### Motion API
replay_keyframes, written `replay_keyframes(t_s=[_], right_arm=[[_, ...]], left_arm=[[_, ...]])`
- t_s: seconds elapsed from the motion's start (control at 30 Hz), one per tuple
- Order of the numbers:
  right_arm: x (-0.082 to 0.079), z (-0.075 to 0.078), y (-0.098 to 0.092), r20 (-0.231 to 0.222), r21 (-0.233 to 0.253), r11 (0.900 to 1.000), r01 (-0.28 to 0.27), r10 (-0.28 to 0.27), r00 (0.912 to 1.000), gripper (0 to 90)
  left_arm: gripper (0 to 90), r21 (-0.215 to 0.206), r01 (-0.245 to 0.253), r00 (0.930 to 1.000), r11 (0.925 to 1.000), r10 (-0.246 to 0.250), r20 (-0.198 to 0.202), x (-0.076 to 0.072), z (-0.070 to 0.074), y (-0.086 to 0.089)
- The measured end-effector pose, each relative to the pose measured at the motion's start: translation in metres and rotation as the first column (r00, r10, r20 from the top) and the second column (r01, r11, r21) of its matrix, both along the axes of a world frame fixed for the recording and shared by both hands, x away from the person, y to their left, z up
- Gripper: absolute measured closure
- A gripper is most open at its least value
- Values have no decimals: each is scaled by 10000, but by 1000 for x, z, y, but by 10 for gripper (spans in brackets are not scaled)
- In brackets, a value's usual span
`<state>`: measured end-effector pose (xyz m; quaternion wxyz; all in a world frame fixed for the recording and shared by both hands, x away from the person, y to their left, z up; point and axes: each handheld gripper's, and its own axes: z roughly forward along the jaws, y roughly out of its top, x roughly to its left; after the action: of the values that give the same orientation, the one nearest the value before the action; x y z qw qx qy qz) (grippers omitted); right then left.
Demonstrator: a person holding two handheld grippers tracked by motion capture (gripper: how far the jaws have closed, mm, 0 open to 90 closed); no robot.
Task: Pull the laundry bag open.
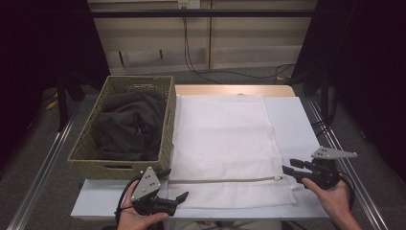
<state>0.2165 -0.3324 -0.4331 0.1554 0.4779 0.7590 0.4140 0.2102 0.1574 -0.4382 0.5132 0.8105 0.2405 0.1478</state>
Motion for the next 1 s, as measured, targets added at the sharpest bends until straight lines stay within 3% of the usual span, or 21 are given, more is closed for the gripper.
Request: replay_keyframes(t_s=[0.17, 0.27, 0.33, 0.53, 0.73, 0.83, 0.97, 1.0], right_arm=[[-9, -8, -7, -259, -188, 9998, -29, 24, 9997, 547], [-13, -17, -6, -627, -782, 9969, -122, 73, 9980, 520], [-12, -22, -6, -781, -906, 9957, -172, 101, 9969, 525], [-7, -29, -1, -679, -1391, 9903, -35, -61, 9977, 537], [-4, -33, 2, -962, -1600, 9871, -74, -82, 9953, 563], [-3, -38, 7, -1317, -2026, 9785, -376, 109, 9912, 565], [-4, -38, 9, -1227, -2157, 9761, -259, -7, 9924, 575], [-5, -38, 10, -1173, -2212, 9746, -360, 101, 9930, 619]], left_arm=[[109, 5, -71, 10000, 10000, 71, -19, 0, 0, -2], [109, -88, 85, 10000, 9999, -84, 42, -2, 0, -4], [109, 112, 137, 9999, 9998, -138, 85, -3, 0, -4], [106, 68, 260, 9996, 9996, -260, 98, -1, 0, -5], [107, 176, 262, 9996, 9995, -264, 113, -1, -1, -7], [109, 179, 222, 9997, 9996, -223, 44, -3, -1, -8], [108, 186, 225, 9997, 9996, -226, 16, -3, -1, -9], [108, 156, 265, 9996, 9995, -266, 35, -2, -1, -10]])
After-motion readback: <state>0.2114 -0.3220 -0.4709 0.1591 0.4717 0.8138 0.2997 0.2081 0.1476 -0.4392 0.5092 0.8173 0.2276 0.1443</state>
